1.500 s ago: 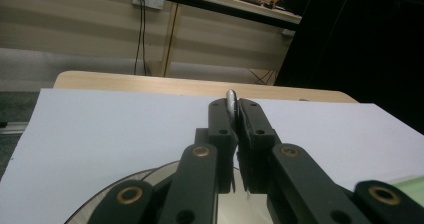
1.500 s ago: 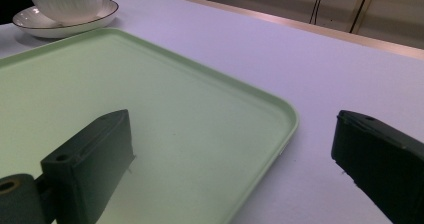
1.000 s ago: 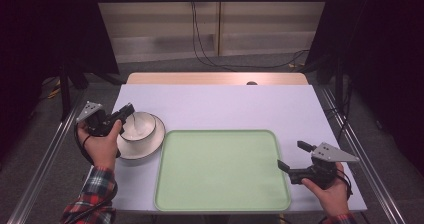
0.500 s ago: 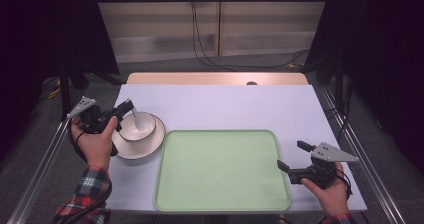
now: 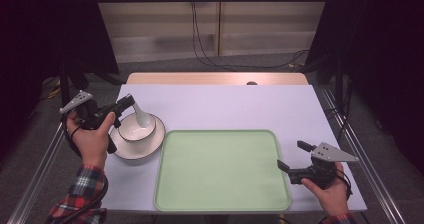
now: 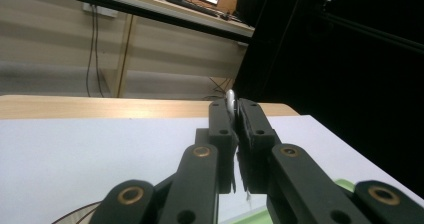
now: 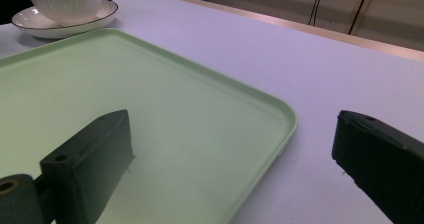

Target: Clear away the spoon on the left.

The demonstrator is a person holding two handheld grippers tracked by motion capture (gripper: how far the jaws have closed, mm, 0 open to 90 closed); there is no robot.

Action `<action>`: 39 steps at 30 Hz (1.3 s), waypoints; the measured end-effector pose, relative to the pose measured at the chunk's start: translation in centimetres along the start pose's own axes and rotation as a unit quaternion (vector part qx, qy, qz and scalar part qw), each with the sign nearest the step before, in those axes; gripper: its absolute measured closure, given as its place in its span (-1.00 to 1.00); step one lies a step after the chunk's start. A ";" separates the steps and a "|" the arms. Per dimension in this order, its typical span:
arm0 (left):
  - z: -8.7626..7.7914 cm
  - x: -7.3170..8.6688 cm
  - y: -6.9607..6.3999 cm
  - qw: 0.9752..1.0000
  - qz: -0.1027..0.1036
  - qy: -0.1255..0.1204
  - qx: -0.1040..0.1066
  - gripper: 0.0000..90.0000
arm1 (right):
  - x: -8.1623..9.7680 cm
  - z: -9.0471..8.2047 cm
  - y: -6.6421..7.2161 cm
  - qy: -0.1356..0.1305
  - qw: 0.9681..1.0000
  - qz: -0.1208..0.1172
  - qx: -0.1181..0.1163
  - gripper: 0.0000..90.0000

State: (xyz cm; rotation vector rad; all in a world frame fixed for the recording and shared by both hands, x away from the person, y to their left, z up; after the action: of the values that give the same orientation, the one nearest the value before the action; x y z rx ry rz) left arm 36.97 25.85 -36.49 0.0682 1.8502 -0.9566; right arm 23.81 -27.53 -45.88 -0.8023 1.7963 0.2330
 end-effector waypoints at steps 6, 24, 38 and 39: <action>0.2 -0.1 -0.9 1.000 0.001 0.015 0.021 0.91 | 0.0 0.0 0.0 0.000 1.000 0.000 0.000 -0.94; 1.1 0.3 -3.9 0.995 0.001 0.058 0.081 0.91 | 0.0 0.0 0.0 0.001 1.000 0.000 0.000 -0.94; 2.0 1.9 -5.3 0.989 -0.015 0.093 0.111 0.91 | 0.0 0.0 0.0 -0.002 1.000 0.003 0.001 -0.95; 2.1 2.1 -5.4 0.989 -0.014 0.095 0.111 0.91 | 0.0 0.0 0.0 -0.002 1.000 0.003 0.001 -0.95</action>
State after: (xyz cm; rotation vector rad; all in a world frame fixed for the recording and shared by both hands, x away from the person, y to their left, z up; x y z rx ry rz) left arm 35.15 20.11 -35.41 0.2787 1.9142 -1.2067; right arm 23.83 -27.54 -45.85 -0.7957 1.7949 0.2371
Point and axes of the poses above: each handheld gripper's, and its own axes: z roughly forward along the jaws, x roughly out of its underside, y roughly to its left, the point moved 3 cm from there along z, roughly forward along the jaws, and after that the axes turned 15 degrees about -z, right-handed, at the moved point
